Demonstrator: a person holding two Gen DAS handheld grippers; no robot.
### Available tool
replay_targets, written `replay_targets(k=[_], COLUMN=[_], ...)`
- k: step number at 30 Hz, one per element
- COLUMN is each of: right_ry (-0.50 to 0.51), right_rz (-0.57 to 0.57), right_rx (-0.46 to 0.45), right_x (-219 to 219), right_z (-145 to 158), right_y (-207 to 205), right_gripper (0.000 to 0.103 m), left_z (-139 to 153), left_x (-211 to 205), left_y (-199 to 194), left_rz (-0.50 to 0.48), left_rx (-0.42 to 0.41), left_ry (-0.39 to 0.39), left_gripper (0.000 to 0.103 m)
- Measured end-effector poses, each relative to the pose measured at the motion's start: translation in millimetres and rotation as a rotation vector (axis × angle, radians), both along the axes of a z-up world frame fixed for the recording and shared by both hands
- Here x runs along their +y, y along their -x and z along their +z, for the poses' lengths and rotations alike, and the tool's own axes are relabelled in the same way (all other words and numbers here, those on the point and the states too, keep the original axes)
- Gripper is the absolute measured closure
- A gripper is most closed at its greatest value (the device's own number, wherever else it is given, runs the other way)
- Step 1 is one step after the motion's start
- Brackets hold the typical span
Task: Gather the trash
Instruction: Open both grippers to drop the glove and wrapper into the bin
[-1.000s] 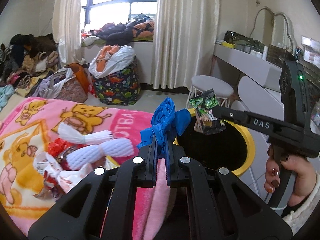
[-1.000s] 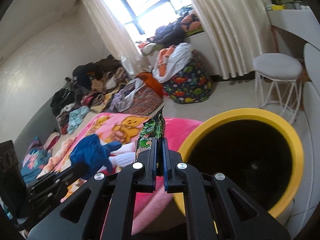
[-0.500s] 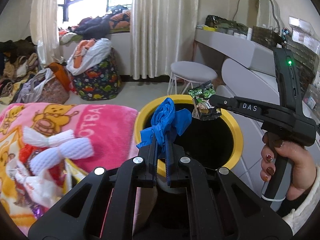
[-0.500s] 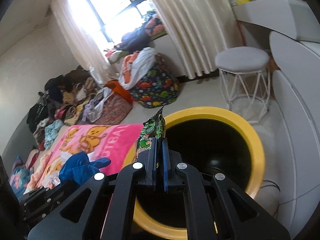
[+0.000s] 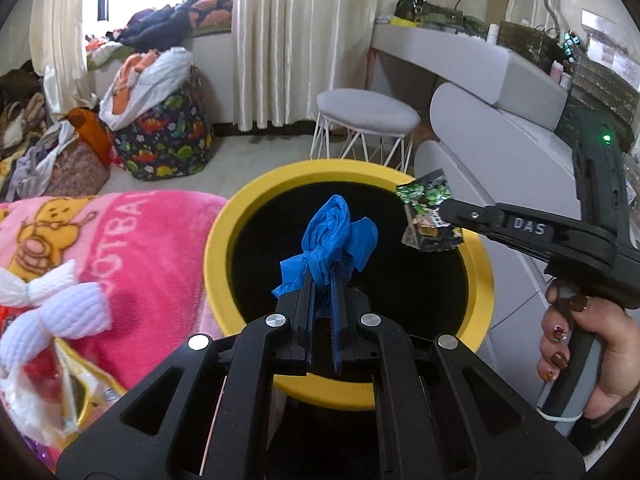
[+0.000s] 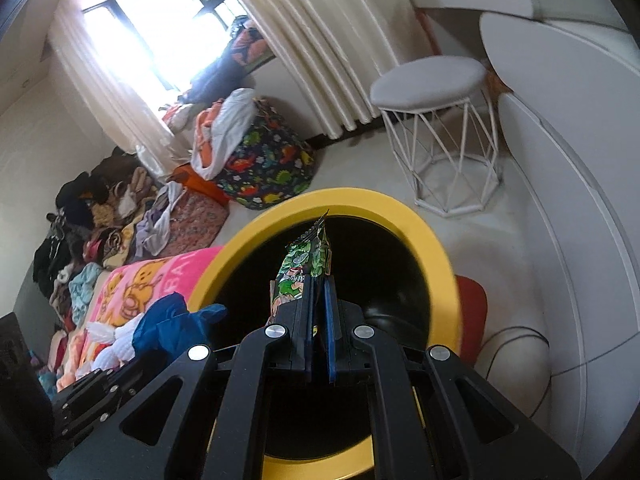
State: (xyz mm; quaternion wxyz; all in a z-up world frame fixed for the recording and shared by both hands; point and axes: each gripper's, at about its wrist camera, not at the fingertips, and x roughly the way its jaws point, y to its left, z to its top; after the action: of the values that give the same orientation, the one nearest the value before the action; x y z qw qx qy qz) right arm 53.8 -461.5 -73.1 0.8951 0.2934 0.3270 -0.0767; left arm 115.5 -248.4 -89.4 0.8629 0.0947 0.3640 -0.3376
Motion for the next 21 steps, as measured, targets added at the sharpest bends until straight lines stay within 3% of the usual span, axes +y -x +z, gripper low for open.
replay_targets(k=[6,8,10,15,18,21], right_ry=[-0.017,-0.016,-0.011,0.015,0.038,0.063], right_rz=[-0.003,-0.001,0.004,0.007,0.011,0.016], right_rx=[0.029,0.033,0.037,0.038,0.034,0.022], right_x=[-4,-4,-3,1,5,9], right_z=[-13,-13,-13,-11,-7,-3], right_y=[-4,-6,-7,-8,-9,-9], right_gripper=[0.094,0.092,0.086,0.062,0.055,0.047], left_z=[-16,-17,-15,-5,0,5], left_x=[-2,1,5,18,28,40], left_y=[-12,-15,-16,-14,-12,-11], left_rz=[0.010,0.023,0.046,0.099,0.119,0.154], left_rx=[0.035,0.043,0.031,0.007,0.002,0.001], left_ry=[-0.008,-0.002,0.004,0.048,0.072,0.094], left_gripper=[0.099,0.092,0.068,0.030,0.013,0.011])
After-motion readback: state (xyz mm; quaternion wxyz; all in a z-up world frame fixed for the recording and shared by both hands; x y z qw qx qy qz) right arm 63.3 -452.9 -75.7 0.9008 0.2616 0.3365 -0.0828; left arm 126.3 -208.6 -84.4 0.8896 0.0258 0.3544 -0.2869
